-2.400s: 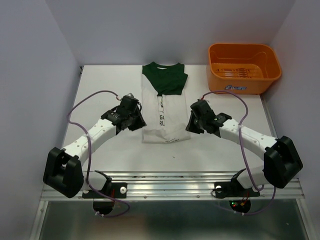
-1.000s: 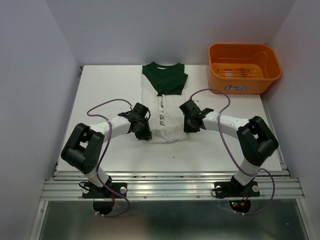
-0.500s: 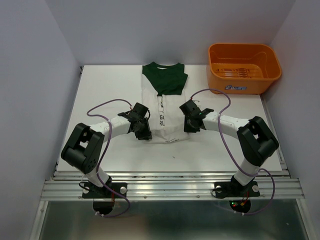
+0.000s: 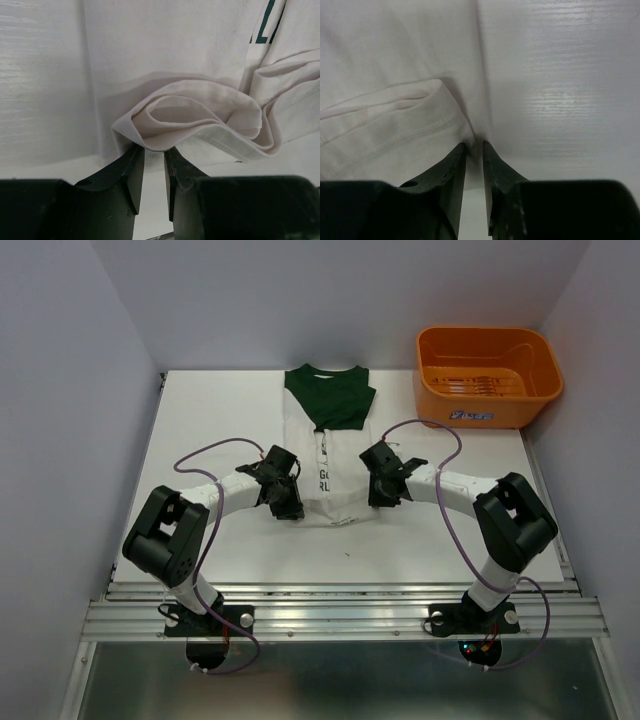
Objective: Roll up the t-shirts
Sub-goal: Roll the T-shirt to the center of the board.
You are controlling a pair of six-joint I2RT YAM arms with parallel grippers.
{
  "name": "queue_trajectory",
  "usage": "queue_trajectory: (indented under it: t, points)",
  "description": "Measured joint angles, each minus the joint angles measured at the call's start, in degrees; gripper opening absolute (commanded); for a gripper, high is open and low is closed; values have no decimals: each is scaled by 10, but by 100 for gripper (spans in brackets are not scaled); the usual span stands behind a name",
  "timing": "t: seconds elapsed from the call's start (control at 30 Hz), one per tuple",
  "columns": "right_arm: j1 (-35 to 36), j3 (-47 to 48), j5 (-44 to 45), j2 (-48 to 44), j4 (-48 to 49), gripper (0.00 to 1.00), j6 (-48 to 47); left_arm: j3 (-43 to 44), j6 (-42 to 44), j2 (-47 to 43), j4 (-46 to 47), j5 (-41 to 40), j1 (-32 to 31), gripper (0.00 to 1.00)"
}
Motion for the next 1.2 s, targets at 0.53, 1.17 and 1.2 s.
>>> queue_trajectory:
  t: [0.53, 1.17, 1.2]
  points:
    - [0, -7, -14, -2, 7, 1, 6, 0, 0, 0, 0, 1, 0, 33]
    - [0, -73, -9, -84, 18, 1, 39, 0, 0, 1, 0, 5, 4, 33]
    - [0, -78, -8, -85, 18, 1, 42, 0, 0, 1, 0, 5, 4, 33]
